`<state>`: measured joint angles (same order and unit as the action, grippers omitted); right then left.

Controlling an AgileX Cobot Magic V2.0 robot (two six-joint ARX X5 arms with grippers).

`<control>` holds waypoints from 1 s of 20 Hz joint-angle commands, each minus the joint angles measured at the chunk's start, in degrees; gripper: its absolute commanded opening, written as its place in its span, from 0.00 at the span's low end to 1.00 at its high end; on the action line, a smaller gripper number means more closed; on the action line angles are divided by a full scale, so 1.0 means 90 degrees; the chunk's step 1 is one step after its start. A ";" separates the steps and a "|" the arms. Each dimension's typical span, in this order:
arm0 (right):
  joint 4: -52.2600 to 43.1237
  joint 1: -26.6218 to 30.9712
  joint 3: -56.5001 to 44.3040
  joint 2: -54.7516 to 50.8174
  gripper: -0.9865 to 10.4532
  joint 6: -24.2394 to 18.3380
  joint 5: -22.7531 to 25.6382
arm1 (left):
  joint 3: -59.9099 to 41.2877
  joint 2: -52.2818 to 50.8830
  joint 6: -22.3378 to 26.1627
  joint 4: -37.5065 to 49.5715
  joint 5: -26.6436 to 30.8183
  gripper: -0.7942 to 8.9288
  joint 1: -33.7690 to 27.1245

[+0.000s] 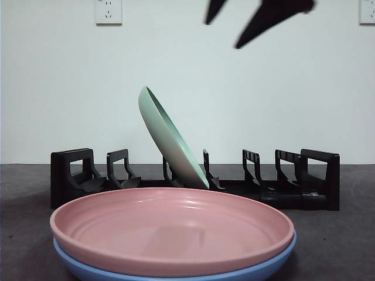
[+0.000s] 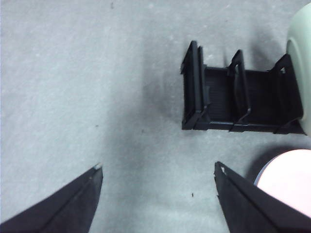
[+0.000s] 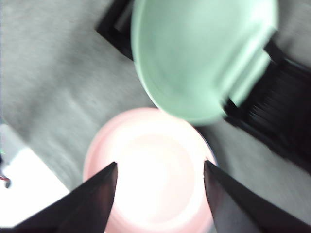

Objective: Place the plate

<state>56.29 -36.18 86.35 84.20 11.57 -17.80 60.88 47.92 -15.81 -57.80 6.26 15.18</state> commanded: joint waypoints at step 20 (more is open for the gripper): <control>-0.1294 -0.0549 0.1656 0.2756 0.32 0.0172 0.0146 | 0.0141 0.0036 -0.0032 0.0097 0.0024 0.46 -0.0039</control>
<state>45.15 -40.49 99.63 107.83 12.49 -16.40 60.88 47.94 -16.05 -57.43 6.24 14.85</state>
